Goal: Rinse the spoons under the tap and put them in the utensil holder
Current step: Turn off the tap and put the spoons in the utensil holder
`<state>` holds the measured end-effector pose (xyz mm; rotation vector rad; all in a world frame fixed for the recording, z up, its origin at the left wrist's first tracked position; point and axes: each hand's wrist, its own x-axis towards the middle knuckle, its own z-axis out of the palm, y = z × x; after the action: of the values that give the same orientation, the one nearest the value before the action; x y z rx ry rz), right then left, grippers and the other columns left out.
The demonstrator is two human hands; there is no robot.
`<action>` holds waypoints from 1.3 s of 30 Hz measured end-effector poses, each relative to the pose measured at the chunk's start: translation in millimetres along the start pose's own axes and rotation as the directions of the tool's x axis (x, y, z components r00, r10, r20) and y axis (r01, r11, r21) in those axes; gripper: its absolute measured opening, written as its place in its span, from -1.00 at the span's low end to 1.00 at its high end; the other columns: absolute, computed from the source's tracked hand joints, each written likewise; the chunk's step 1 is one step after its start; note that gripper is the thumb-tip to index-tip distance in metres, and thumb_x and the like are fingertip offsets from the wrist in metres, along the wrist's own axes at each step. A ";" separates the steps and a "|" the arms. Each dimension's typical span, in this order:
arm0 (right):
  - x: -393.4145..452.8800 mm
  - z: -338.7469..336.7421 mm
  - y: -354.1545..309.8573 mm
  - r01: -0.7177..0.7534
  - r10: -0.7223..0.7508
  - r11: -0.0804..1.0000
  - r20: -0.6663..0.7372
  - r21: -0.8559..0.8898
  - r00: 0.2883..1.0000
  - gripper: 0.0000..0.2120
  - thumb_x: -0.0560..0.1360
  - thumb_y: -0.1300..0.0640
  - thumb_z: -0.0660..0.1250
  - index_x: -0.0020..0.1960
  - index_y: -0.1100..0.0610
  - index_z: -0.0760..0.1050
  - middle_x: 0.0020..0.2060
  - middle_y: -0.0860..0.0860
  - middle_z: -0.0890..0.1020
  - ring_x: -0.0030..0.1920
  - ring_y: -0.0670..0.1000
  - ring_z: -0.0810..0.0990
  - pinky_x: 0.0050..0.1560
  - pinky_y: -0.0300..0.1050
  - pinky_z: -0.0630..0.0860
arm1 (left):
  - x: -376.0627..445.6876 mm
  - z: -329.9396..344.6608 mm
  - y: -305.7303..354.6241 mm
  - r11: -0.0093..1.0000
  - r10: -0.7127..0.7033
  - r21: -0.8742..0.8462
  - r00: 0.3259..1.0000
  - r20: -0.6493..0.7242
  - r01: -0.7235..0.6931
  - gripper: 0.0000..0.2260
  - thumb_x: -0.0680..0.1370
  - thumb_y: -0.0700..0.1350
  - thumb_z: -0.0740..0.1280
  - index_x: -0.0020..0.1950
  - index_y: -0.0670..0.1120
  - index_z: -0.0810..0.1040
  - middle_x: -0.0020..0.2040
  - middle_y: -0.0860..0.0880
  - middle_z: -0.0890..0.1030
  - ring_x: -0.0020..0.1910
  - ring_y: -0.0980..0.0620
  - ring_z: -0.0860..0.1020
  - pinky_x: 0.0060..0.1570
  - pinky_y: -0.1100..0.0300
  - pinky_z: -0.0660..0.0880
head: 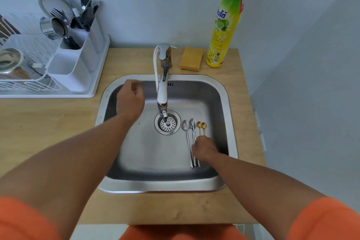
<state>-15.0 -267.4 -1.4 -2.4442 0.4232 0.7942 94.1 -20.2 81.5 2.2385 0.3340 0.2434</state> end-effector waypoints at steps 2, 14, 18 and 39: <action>0.3 0.5 1.2 -0.007 0.007 1.000 -0.008 0.010 1.000 -0.83 0.61 0.12 0.29 0.05 0.18 0.61 0.04 0.14 0.67 0.02 0.13 0.67 -0.01 -0.05 0.63 | -21.5 6.4 -31.1 0.992 -0.124 0.015 0.992 0.000 0.124 -0.81 0.63 -0.11 0.29 0.22 -0.02 0.59 -0.01 0.08 0.61 -0.06 0.07 0.57 -0.01 0.15 0.46; 5.4 0.8 -3.7 -0.057 0.060 0.996 -0.059 0.062 0.996 -0.85 0.60 0.15 0.31 -0.01 0.17 0.63 -0.08 0.09 0.63 -0.18 0.09 0.57 -0.20 -0.18 0.46 | -101.0 63.3 -48.6 0.910 -0.391 0.308 0.819 0.420 0.277 -0.91 0.53 -0.01 0.30 -0.11 0.05 0.59 -0.04 -0.03 0.66 -0.05 -0.10 0.62 0.01 0.02 0.62; 6.1 0.0 -3.0 -0.060 0.065 0.995 -0.062 0.075 0.996 -0.82 0.61 0.14 0.30 0.01 0.20 0.65 -0.04 0.14 0.67 -0.10 0.14 0.65 -0.17 -0.16 0.50 | -109.7 83.8 -30.0 0.909 -0.372 0.369 0.779 0.505 0.194 -0.89 0.52 0.00 0.32 -0.15 0.04 0.61 -0.06 -0.02 0.67 -0.05 -0.10 0.63 0.04 0.01 0.62; 11.5 6.4 -5.6 -0.109 0.108 0.994 -0.071 0.001 0.992 -0.83 0.58 0.11 0.34 0.03 0.18 0.64 0.04 0.15 0.67 0.02 0.19 0.67 -0.13 -0.10 0.57 | -124.0 128.3 -18.6 0.830 -0.452 0.545 0.721 0.525 0.123 -0.75 0.53 0.05 0.35 0.00 -0.14 0.58 -0.04 -0.10 0.64 -0.04 -0.17 0.62 -0.08 0.08 0.50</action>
<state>-6.5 -260.7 -10.7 -2.4752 0.5866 0.7543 10.6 -141.1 -21.3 2.5267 0.4008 -0.8691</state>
